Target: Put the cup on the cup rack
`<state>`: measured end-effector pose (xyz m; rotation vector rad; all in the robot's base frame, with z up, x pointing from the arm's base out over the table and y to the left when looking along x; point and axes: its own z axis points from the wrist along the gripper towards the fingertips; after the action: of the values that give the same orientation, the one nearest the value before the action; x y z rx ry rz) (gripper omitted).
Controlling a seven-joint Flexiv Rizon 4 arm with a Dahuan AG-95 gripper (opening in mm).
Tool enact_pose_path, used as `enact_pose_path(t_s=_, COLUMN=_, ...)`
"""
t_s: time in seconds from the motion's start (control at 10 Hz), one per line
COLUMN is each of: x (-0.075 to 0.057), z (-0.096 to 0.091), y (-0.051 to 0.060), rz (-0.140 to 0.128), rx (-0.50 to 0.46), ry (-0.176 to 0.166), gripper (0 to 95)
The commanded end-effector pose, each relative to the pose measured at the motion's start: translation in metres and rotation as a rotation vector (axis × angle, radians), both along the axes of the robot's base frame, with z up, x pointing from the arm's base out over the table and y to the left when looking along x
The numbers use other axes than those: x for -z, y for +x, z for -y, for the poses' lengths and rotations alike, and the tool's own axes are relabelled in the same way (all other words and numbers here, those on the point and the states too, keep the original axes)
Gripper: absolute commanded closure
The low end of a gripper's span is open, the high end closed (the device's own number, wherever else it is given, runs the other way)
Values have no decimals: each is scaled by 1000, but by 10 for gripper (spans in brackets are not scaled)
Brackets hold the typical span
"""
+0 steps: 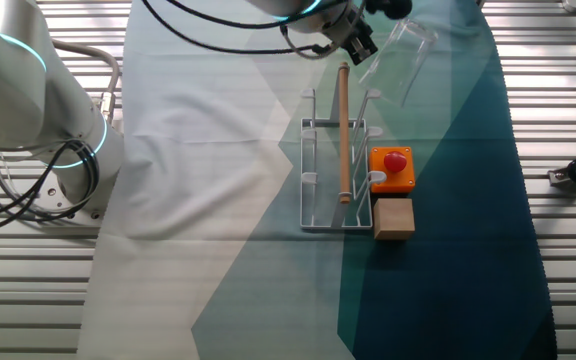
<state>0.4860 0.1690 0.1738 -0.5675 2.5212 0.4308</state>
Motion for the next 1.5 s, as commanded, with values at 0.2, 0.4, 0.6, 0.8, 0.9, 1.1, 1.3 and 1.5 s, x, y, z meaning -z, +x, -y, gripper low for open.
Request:
enact_pose_path(t_s=0.2, x=3, z=-1, y=1, rz=8, rx=-4, ry=1, gripper=950)
enact_pose_path(t_s=0.4, x=5, z=-1, y=1, rz=12, rx=-6, ry=7, gripper=950)
enact_pose_path(t_s=0.6, x=6, z=0, y=1, rz=19, rx=-7, ry=18, gripper=950)
enact_pose_path(t_s=0.8, x=7, z=0, y=1, rz=22, rx=-7, ry=22, gripper=950)
enact_pose_path(t_s=0.9, x=7, z=0, y=1, rz=15, rx=-7, ry=15, gripper=950)
enact_pose_path(t_s=1.1, x=6, z=0, y=2, rz=9, rx=-9, ry=7, gripper=950)
enact_pose_path(t_s=1.3, x=6, z=0, y=2, rz=10, rx=-10, ry=4, gripper=950)
enact_pose_path(t_s=1.5, x=6, z=-1, y=2, rz=10, rx=-11, ry=6, gripper=950)
